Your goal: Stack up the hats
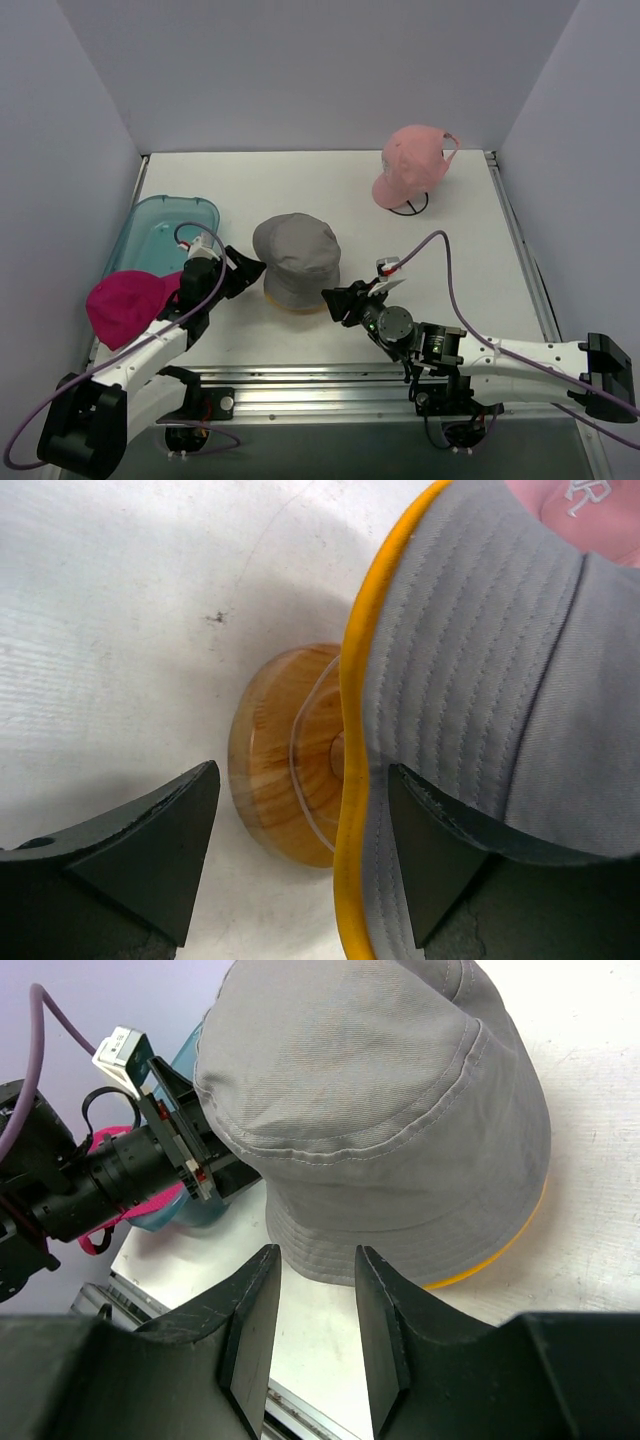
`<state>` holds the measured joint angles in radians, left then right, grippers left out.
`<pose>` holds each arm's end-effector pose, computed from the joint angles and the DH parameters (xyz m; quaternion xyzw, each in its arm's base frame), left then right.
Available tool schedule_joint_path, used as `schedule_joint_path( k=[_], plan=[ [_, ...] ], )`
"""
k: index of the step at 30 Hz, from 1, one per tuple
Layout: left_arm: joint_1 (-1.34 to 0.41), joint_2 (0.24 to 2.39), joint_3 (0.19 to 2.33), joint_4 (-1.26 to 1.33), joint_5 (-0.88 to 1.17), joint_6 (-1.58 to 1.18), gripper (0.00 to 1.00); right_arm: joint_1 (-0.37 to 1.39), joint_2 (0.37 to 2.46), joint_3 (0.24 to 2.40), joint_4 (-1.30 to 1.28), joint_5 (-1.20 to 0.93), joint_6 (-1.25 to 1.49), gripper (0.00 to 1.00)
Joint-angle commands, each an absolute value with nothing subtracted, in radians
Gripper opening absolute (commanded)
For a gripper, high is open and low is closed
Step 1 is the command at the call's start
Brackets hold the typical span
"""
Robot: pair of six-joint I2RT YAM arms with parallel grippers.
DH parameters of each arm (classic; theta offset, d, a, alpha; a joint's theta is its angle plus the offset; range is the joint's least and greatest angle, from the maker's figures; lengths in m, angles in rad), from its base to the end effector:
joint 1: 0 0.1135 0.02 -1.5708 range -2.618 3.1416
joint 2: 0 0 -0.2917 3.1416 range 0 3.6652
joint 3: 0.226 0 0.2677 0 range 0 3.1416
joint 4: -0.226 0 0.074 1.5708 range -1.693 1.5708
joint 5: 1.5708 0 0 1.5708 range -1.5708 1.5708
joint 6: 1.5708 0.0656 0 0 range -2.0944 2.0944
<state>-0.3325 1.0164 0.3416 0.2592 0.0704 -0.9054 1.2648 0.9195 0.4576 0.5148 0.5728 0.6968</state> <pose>0.2208 -0.0811 0.1891 -0.2181 0.8086 -0.3406 0.4273 0.1039 0.2109 0.2898 0.0118 0.6911 0.4702 0.5488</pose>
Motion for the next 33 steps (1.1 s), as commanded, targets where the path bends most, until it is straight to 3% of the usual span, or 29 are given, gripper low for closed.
schedule_joint_path(
  k=[1,10,18,25,33],
  plan=[
    [-0.330,0.960,0.399,0.163,0.006,-0.894,0.77,1.270,0.910,0.456,0.526,0.621,0.684,0.32],
    [-0.327,0.752,0.690,-0.448,-0.262,-0.810,0.79,1.269,0.871,0.448,0.494,0.615,0.687,0.33],
    [-0.250,0.911,1.073,-0.823,-0.480,-0.661,0.81,1.269,0.831,0.440,0.486,0.578,0.681,0.35],
    [-0.032,0.962,1.198,-0.945,-0.494,-0.543,0.81,1.267,0.772,0.413,0.472,0.575,0.672,0.37],
    [0.129,1.078,1.120,-0.991,-0.543,-0.482,0.80,1.267,0.721,0.403,0.453,0.578,0.661,0.38]
  ],
)
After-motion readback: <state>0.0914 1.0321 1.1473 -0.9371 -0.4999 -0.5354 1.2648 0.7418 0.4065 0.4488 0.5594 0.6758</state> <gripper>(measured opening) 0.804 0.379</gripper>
